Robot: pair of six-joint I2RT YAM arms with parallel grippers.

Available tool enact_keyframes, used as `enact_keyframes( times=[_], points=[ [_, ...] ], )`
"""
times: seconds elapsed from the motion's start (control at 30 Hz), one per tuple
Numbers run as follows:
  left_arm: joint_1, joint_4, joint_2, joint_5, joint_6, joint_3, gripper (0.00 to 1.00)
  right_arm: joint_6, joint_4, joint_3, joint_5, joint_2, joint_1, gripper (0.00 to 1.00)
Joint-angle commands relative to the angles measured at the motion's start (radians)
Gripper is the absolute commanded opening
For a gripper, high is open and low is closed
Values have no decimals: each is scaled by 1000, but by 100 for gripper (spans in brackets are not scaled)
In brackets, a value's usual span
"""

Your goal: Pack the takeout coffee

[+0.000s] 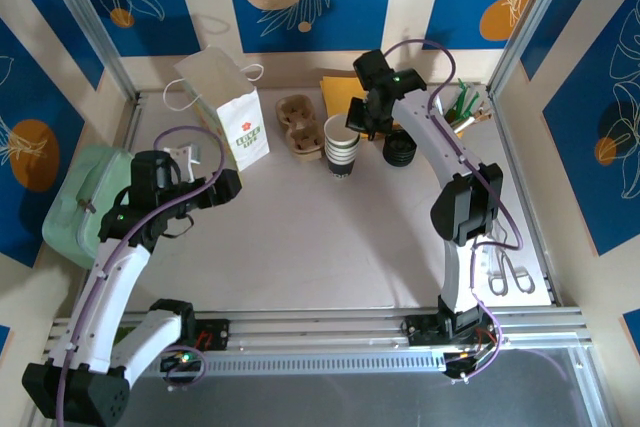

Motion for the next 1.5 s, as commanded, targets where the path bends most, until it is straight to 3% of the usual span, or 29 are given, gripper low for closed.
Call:
enact_keyframes(
  times=[0.0,0.53,0.8,0.97,1.47],
  points=[
    [-6,-9,-22,-11,21,22,99,-13,-50,73,-24,-15,15,3],
    [-5,-42,-42,-30,6,48,99,-48,-213,370,-46,-113,28,4],
    [-4,-61,-48,-34,4,55,99,-63,-244,365,-110,-233,35,3],
    [-5,-69,-49,-43,12,55,99,-78,-244,230,-133,-353,51,3],
    [-5,-69,-28,-46,12,38,99,-75,-14,-463,-75,-788,101,1]
  ],
)
